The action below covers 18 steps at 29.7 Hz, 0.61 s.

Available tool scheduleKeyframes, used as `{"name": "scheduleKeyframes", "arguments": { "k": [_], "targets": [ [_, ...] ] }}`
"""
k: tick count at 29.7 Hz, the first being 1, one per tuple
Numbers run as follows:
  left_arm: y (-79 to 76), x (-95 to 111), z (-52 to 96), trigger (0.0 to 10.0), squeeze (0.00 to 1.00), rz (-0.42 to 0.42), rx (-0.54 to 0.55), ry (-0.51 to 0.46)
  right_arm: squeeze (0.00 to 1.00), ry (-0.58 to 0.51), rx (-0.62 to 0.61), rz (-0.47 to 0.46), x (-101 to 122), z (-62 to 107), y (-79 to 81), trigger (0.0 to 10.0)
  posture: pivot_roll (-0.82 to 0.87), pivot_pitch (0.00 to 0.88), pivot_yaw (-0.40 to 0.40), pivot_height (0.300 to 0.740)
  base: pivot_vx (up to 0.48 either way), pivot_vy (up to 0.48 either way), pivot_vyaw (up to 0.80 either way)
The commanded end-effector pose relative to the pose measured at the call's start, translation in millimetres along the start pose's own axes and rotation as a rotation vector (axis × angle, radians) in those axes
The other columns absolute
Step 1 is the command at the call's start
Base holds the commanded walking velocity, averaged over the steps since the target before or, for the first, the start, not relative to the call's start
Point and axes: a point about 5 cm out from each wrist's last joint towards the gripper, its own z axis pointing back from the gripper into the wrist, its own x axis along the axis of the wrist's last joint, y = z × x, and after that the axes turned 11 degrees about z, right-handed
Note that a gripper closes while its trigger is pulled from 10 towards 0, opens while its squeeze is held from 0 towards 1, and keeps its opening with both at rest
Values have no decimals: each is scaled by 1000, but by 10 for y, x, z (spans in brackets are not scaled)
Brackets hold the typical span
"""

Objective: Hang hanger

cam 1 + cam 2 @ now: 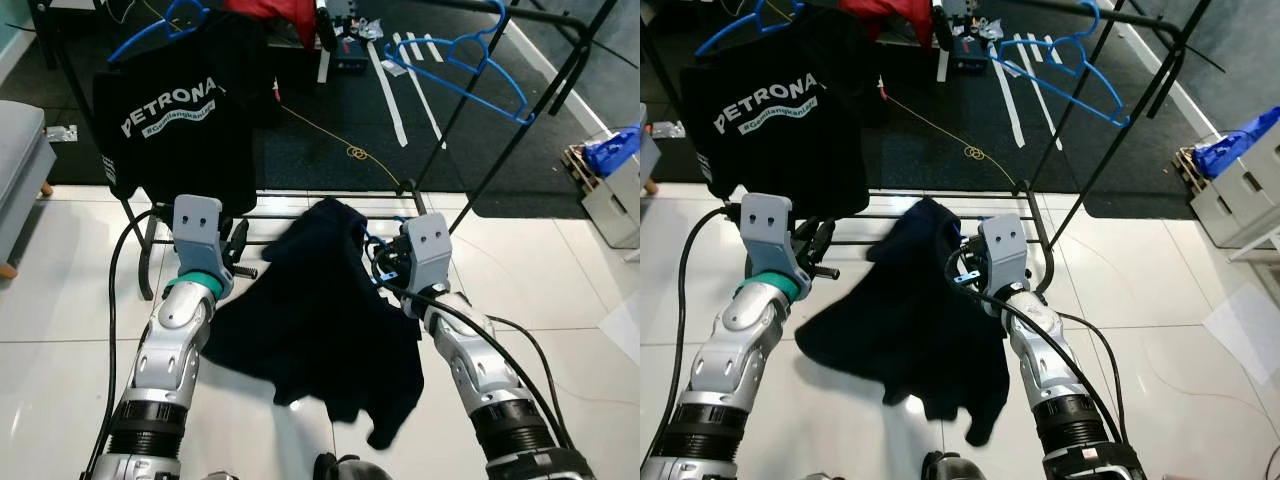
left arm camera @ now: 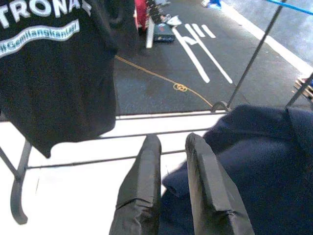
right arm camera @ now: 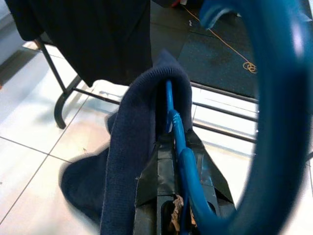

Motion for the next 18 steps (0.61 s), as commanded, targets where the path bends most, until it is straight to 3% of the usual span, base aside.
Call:
{"name": "scheduleKeyframes", "arguments": {
  "k": [1,10,18],
  "targets": [
    [-8,-68,-7,10000,0,18,-8,39,0,-4,-47,-14,-1,63,-101,10000,-27,76,-28,740,0,0,0],
    [14,-61,-14,10000,0,15,-12,40,0,8,-43,-5,-9,74,-97,10000,-36,84,-26,740,0,0,0],
    [16,-72,-44,10000,0,21,-17,45,0,-31,-58,18,129,74,-197,10000,-56,85,-16,740,0,0,0]
  ]
}}
